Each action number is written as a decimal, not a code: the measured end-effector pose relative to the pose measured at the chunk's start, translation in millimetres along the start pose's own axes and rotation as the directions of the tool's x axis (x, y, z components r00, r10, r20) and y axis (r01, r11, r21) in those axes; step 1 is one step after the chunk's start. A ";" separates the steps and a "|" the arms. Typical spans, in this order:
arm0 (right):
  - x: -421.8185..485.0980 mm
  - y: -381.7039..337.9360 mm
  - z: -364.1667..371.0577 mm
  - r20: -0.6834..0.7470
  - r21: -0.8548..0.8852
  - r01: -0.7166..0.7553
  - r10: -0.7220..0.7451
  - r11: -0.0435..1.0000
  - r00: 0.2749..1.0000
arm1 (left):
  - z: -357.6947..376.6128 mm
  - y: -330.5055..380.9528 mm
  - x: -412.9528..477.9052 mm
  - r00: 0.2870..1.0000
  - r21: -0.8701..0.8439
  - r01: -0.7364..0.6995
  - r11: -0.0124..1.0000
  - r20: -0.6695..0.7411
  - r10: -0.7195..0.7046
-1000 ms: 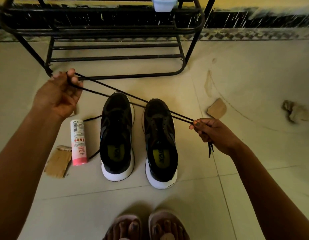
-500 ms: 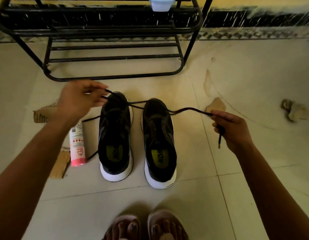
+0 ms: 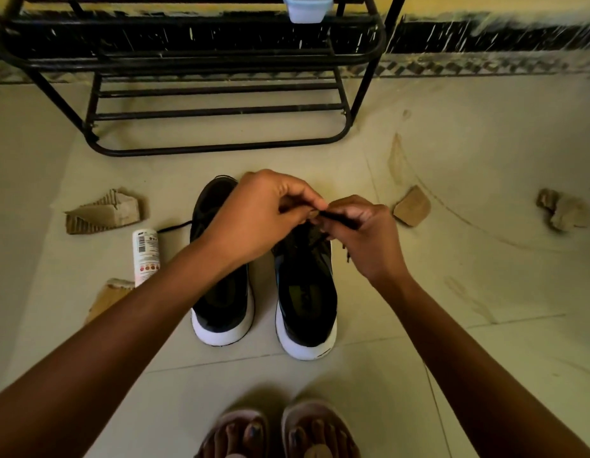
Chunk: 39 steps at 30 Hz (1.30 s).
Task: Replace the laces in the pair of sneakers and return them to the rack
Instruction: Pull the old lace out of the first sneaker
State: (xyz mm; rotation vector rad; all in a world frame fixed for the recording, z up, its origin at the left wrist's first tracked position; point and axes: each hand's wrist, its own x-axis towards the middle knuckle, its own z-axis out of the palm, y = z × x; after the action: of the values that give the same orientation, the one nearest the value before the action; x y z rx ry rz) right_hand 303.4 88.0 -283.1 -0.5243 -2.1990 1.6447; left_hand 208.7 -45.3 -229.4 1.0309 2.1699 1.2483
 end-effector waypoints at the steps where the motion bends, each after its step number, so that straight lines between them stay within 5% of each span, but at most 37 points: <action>1: 1.0 0.8 -5.2 -0.017 0.008 -0.032 0.032 0.999 0.999 | -2.1 -3.3 0.4 0.999 0.003 0.009 1.000 -0.032 -0.009; 4: 6.3 8.6 -34.2 -0.146 -0.119 -0.067 0.050 0.991 0.988 | -4.7 -17.5 1.5 0.997 0.046 0.043 0.998 -0.073 -0.040; 9: 11.8 43.2 -81.6 -0.283 -0.442 -0.072 -0.063 0.894 0.957 | 13.4 -45.5 -5.3 0.982 0.310 0.145 0.940 0.069 -0.174; 15: -6.5 111.8 -76.8 -0.228 -0.621 -0.287 0.183 0.729 0.956 | 40.5 -50.8 -15.5 0.919 0.601 0.114 0.791 0.239 -0.314; 28: -49.6 145.8 -61.8 -0.147 -0.828 -0.111 -0.021 0.550 0.989 | 44.9 -54.8 -20.0 0.918 0.559 0.157 0.814 0.221 -0.329; 34: -51.4 137.0 -60.6 -0.318 -0.747 -0.146 -0.155 0.649 0.935 | 54.9 -60.5 -27.4 0.828 0.548 0.271 0.791 0.286 -0.482; 39: -43.6 112.1 -49.9 -0.417 -0.681 -0.100 -0.272 0.725 0.867 | 57.5 -68.7 -19.2 0.832 0.414 0.374 0.830 0.245 -0.497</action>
State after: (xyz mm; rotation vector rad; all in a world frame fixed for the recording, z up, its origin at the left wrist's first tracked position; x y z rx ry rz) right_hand 375.2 137.7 -379.8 -0.8923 -2.3000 0.4703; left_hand 232.8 -50.8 -317.6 0.7286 2.2115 0.4353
